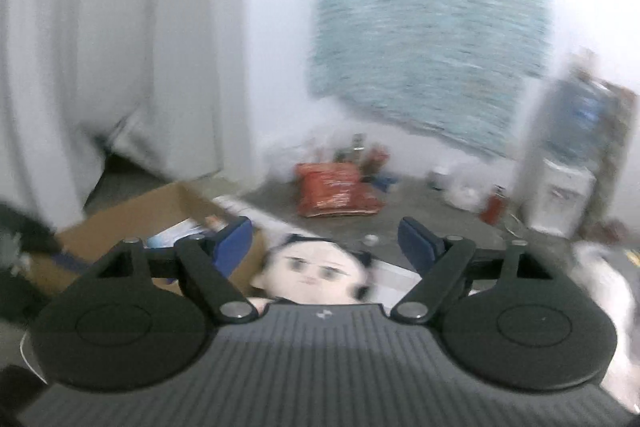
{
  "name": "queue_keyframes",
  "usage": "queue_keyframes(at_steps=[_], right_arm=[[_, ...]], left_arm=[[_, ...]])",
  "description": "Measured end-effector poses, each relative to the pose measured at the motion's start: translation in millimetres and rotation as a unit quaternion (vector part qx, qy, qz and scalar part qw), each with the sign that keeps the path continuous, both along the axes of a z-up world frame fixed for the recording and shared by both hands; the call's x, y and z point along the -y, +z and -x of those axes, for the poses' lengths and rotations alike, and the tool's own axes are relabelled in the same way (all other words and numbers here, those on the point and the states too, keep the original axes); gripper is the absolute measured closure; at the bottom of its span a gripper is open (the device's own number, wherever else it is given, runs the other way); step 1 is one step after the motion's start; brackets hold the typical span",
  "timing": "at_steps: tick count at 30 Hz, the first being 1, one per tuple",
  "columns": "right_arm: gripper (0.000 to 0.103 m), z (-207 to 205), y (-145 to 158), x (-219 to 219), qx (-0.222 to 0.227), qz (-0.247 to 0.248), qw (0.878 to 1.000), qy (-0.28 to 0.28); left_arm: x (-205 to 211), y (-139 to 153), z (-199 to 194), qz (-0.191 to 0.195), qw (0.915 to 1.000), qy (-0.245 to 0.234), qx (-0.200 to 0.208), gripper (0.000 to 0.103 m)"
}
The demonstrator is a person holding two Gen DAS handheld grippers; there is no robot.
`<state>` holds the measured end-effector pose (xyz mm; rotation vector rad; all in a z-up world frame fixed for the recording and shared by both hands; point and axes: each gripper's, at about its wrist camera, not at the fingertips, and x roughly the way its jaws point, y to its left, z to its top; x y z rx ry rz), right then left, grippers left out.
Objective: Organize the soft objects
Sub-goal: 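Lift both open tools up out of the cardboard box, then grasp the pink mesh sponge with left tool while right tool grasps the green scrunchie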
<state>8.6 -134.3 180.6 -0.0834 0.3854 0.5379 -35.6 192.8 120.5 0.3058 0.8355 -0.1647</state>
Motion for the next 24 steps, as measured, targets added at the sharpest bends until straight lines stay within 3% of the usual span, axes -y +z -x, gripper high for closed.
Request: queue_keyframes(at_steps=[3,7,11,15,17,22,24], right_arm=[[0.020,18.0,-1.1,70.5,0.000,-0.019,0.999,-0.049],[0.017,41.5,-21.4,152.6,0.023,-0.056,0.988,-0.140],[0.017,28.8,-53.6,206.0,-0.019,-0.104,0.980,-0.169],[0.017,0.3,-91.4,226.1,-0.045,-0.112,0.975,-0.188],[0.017,-15.7,-116.9,217.8,-0.055,-0.108,0.974,-0.193],[0.017,-34.2,-181.2,201.0,-0.083,-0.122,0.968,-0.203],[0.017,-44.9,-201.3,197.6,-0.107,-0.112,0.967,-0.202]], left_arm=[[45.0,1.4,9.7,0.046,0.9980,-0.035,0.026,0.048],[99.5,-9.2,13.5,0.105,0.9904,-0.042,0.079,0.048],[144.0,-33.5,-6.3,0.099,0.9889,-0.057,0.095,0.048],[169.5,-58.1,-34.1,0.097,0.9877,-0.067,0.103,0.047],[178.5,-69.5,-45.5,0.088,0.9876,-0.060,0.115,0.043],[183.7,-101.1,-70.6,0.055,0.9885,-0.048,0.132,0.043],[179.2,-110.0,-73.6,0.059,0.9885,-0.048,0.131,0.043]])
